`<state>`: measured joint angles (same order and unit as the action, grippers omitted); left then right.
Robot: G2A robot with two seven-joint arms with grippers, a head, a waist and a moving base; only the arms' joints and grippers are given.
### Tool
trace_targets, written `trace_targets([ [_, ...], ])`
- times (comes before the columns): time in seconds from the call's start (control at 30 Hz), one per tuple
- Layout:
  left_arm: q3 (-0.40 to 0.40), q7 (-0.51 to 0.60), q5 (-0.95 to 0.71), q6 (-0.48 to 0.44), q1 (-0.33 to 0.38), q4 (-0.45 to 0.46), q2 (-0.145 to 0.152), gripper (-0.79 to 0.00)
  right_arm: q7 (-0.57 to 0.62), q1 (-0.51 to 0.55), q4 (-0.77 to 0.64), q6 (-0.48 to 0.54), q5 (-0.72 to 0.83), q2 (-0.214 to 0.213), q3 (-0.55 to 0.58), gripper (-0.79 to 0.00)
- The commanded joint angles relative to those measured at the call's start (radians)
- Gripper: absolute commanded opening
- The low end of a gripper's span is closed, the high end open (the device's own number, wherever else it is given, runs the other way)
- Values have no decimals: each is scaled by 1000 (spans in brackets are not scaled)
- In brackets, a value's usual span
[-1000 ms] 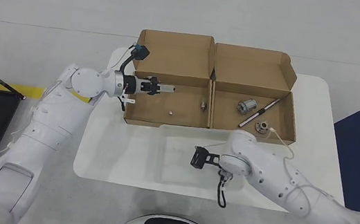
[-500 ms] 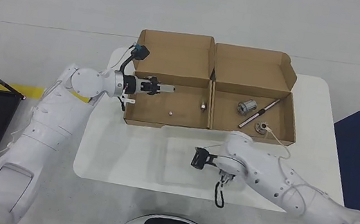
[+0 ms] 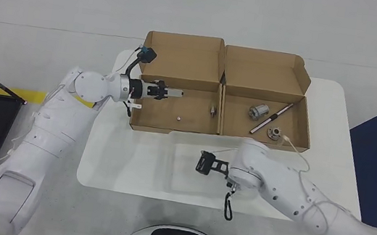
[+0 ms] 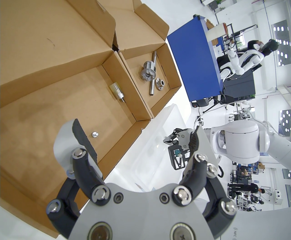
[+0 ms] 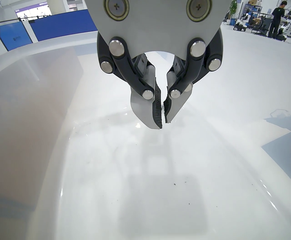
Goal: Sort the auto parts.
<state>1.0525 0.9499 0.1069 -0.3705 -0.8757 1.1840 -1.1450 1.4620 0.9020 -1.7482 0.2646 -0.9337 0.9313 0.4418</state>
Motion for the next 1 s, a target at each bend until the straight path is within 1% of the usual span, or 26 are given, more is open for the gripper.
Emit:
trace_targets([
  [0.0, 1, 0, 0, 0, 0, 1, 0, 0, 9, 14, -10, -3, -3, -9, 14, -757],
  [0.03, 1, 0, 0, 0, 0, 1, 0, 0, 17, 20, -14, 0, -6, -12, 17, -619],
  [0.07, 1, 0, 0, 0, 0, 1, 0, 0, 23, 25, -19, 7, -6, -15, 21, -560],
  [0.1, 1, 0, 0, 0, 0, 1, 0, 0, 27, 30, -23, 17, -5, -17, 23, -536],
  [0.13, 1, 0, 0, 0, 0, 1, 0, 0, 30, 33, -27, 24, -5, -19, 26, -529],
  [0.3, 1, 0, 0, 0, 0, 1, 0, 0, 53, 45, -35, 40, -12, -24, 30, -539],
  [0.4, 1, 0, 0, 0, 0, 1, 0, 0, 59, 38, -28, 34, -20, -25, 4, -560],
  [0.53, 1, 0, 0, 0, 0, 1, 0, 0, 74, 3, -4, 20, -17, -19, -49, -582],
  [0.77, 1, 0, 0, 0, 0, 1, 0, 0, 74, -77, 62, 16, 15, 4, -141, -582],
  [0.83, 1, 0, 0, 0, 0, 1, 0, 0, 74, -98, 76, 6, 31, 11, -164, -594],
  [0.9, 1, 0, 0, 0, 0, 1, 0, 0, 74, -119, 89, -4, 45, 18, -189, -625],
  [0.97, 1, 0, 0, 0, 0, 1, 0, 0, 74, -139, 97, -13, 58, 23, -212, -785],
])
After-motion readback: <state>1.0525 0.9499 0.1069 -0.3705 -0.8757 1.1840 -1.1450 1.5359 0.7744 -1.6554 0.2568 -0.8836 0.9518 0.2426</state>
